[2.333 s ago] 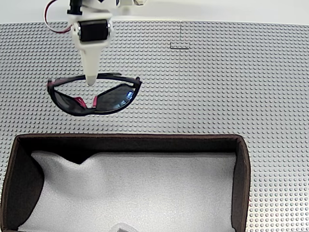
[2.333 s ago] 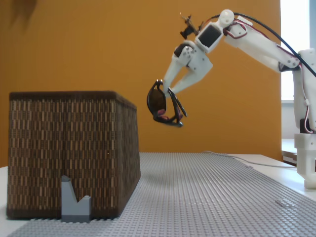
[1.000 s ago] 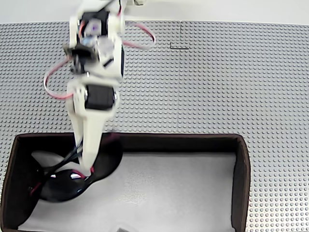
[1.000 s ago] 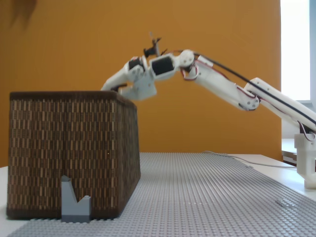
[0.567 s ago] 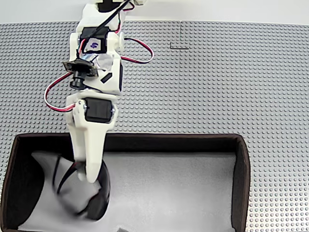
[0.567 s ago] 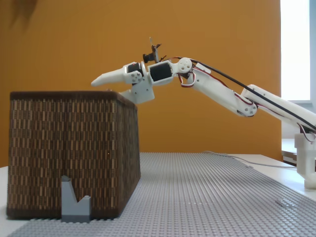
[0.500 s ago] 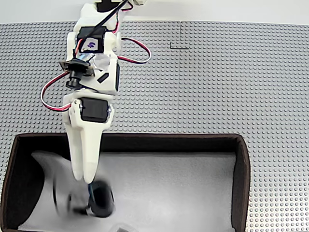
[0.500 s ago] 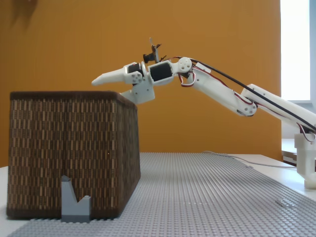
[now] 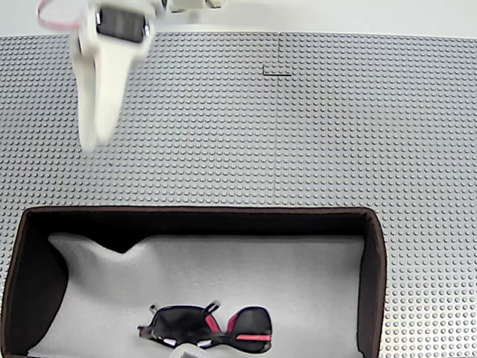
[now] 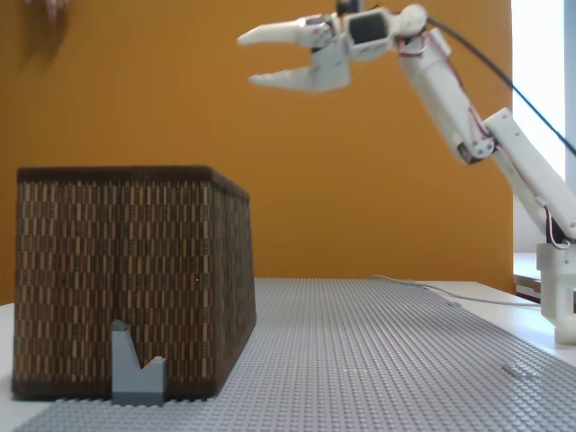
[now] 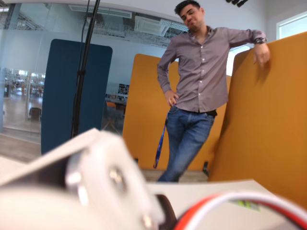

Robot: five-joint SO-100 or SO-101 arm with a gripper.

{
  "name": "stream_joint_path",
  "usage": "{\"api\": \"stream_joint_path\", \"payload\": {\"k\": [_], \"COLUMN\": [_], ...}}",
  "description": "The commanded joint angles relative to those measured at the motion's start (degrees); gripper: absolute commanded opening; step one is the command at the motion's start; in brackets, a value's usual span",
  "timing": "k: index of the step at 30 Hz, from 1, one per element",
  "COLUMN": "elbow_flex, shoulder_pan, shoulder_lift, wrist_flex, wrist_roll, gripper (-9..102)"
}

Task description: Grasp a glasses and put it in the bin.

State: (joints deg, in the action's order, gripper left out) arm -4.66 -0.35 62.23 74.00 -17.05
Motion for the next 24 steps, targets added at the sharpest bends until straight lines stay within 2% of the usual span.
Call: {"api": "stream_joint_path", "payload": {"k": [1,11,13,16,19,24], "elbow_flex": [-2.2,-1.8,1.2,19.3,49.0,67.5], "shoulder_pan": [0.4,2.2,3.0,3.8,4.7,5.1], "shoulder_lift": [13.7,24.5,26.1,36.2,53.1,61.5], "wrist_flex": [6.1,28.1,30.1,26.4,12.3,7.4], "wrist_roll": [0.1,2.4,3.7,3.6,3.3,3.8], "gripper": [21,21,21,21,21,21]}}
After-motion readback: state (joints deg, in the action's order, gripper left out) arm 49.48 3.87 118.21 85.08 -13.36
